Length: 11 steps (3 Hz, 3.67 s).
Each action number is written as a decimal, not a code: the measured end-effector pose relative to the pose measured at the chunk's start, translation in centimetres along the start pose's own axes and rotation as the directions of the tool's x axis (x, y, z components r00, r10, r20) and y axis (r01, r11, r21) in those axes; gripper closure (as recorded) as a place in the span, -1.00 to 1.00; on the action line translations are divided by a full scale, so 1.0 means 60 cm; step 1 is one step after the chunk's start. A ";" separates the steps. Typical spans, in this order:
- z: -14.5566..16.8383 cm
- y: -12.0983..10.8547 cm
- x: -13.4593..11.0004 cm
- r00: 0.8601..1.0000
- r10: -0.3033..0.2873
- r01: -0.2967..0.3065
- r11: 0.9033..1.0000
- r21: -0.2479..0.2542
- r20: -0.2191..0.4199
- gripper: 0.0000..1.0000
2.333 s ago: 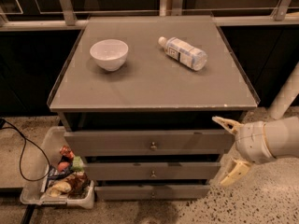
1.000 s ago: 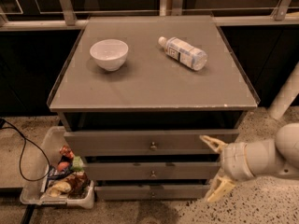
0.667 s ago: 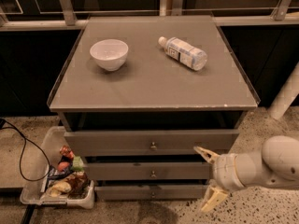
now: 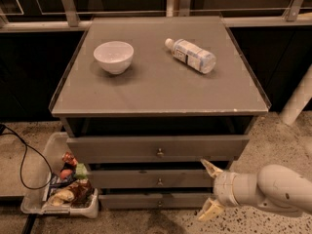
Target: Open middle drawer
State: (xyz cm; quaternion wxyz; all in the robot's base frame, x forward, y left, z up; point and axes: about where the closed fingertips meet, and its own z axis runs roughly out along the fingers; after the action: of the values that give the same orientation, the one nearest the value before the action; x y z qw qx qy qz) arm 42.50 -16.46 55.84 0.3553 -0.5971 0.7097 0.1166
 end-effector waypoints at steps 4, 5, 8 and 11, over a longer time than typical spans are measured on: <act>0.073 -0.017 0.065 0.999 0.008 -0.005 0.998 0.066 -0.049 -1.00; 0.108 -0.021 0.100 0.998 0.017 -0.013 0.996 0.083 -0.056 -1.00; 0.158 -0.074 0.154 0.999 -0.010 0.006 0.995 0.099 0.037 -1.00; 0.211 -0.090 0.183 0.993 -0.101 0.099 0.995 0.027 0.055 -1.00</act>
Offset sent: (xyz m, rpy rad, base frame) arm 0.0159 -0.0087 0.0002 -0.0218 -0.0438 -0.0490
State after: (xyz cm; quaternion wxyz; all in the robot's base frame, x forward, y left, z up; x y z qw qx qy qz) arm 51.78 -18.79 41.04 0.3878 -0.6241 0.6699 0.1068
